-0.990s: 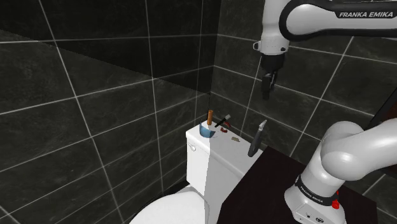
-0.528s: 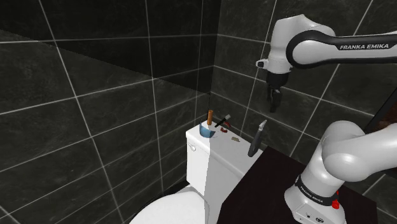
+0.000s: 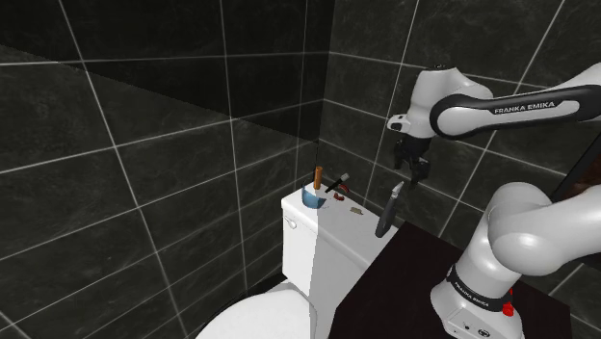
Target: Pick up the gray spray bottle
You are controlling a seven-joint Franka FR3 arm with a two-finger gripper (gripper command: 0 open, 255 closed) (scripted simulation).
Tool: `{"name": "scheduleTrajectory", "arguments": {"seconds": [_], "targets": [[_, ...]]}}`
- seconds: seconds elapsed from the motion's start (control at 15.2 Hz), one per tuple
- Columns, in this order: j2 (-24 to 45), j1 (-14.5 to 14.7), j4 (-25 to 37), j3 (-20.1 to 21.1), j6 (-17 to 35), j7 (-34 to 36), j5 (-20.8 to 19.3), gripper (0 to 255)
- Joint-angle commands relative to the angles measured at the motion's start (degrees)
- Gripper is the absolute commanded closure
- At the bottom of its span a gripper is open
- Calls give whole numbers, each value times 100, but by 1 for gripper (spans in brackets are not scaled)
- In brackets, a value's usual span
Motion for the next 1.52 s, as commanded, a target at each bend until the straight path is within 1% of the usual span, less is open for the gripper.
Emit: {"name": "scheduleTrajectory", "arguments": {"seconds": [0.0,0.13,0.26,0.33,0.66,0.79,0.92,0.99,1.45], "targets": [[230,86,-135,-447,519,-675,-310,0],[571,191,-196,-936,1059,-1331,-595,0],[1000,373,-192,-1452,1626,-1992,-827,0],[1053,402,-188,-1516,1691,-2067,-851,0],[1460,430,-357,-1745,2265,-2009,-1018,0],[1706,459,-429,-1869,2581,-1980,-1096,0],[1705,458,-429,-1868,2580,-1980,-1096,0],[1693,455,-438,-1858,2575,-1971,-1096,255],[1676,446,-443,-1853,2562,-1973,-1100,255]]}}
